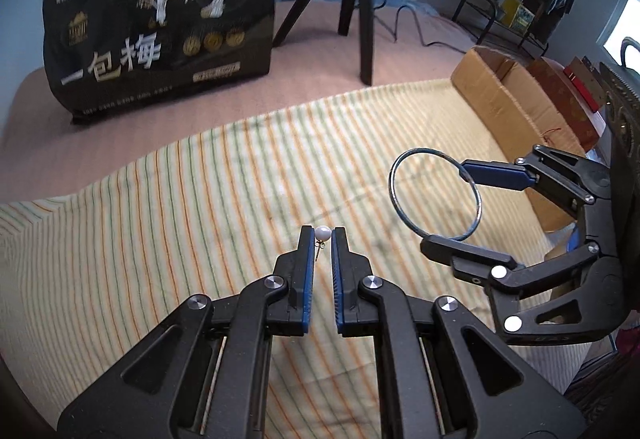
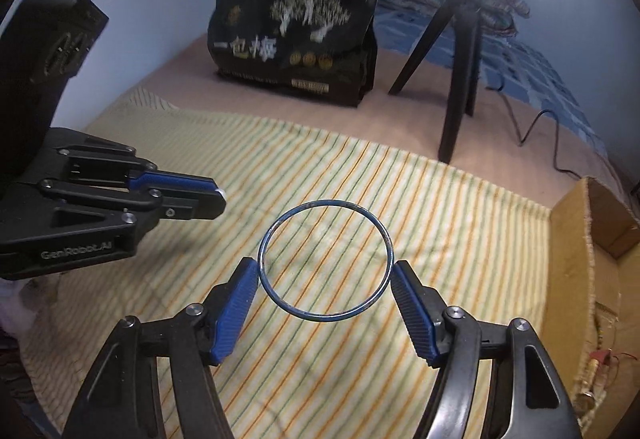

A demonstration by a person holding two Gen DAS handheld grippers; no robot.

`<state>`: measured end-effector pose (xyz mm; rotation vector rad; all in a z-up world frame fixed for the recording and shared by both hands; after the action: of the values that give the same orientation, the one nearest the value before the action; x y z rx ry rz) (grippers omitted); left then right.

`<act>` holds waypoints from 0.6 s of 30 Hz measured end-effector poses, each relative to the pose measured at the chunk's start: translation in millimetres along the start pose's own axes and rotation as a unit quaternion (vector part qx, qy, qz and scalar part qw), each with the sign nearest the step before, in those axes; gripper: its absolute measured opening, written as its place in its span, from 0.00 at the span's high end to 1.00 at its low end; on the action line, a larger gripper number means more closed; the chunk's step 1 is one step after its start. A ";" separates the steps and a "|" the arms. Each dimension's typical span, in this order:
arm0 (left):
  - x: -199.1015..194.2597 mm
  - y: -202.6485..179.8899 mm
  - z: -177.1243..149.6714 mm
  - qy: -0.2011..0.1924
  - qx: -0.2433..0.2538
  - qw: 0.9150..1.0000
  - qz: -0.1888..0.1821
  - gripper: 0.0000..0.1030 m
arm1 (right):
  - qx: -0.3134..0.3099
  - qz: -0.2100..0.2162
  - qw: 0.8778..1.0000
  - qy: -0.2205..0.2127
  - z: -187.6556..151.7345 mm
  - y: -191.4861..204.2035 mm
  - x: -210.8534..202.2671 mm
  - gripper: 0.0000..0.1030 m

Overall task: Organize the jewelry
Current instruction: 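Carry the bangle with the right tool while the left carries the earring, both over the box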

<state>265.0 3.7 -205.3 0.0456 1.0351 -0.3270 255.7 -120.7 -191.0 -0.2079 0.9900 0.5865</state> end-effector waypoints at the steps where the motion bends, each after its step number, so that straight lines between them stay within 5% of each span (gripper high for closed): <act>1: -4.3 -2.0 -0.2 -0.003 0.001 1.000 0.001 0.94 | 0.002 -0.003 1.000 -0.006 0.0 -0.9 -8.0 0.32; 18: -65.3 -94.0 28.4 -0.079 0.023 0.995 -0.050 0.94 | 0.066 -0.057 0.993 -0.085 -21.0 -64.1 -122.3 0.32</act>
<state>231.3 -75.0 -124.3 0.0090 0.8738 -0.4393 225.8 -227.9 -106.5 -0.0934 0.8427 0.4255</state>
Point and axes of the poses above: each gripper's, at about its wrist camera, not at the fingertips, and x roughly the way its jaws point, y to its left, z to its top, the point moved 3 cm from there along x, roughly the way its jaws point, and after that the axes turned 4 degrees about z, right-handed, at the moved point
